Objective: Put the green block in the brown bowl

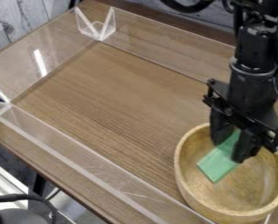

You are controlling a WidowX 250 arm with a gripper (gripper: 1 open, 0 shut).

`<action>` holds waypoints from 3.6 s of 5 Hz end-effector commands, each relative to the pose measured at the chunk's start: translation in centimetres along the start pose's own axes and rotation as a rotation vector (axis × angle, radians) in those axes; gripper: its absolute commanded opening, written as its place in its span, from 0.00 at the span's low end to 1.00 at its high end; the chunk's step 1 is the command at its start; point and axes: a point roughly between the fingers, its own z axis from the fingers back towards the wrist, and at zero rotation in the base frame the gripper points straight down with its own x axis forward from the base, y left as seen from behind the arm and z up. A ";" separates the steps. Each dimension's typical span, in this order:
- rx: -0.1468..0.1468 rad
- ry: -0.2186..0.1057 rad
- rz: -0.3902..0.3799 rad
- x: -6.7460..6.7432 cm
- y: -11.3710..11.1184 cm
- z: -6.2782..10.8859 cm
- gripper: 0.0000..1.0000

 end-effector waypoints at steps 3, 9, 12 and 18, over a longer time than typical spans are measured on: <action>-0.001 -0.054 0.006 1.2 0.3 1.7 0.00; -0.006 -0.039 0.013 1.3 0.6 1.7 0.00; -0.012 -0.019 -0.006 1.8 0.2 0.4 0.00; -0.021 -0.020 -0.004 2.1 -0.3 1.1 1.00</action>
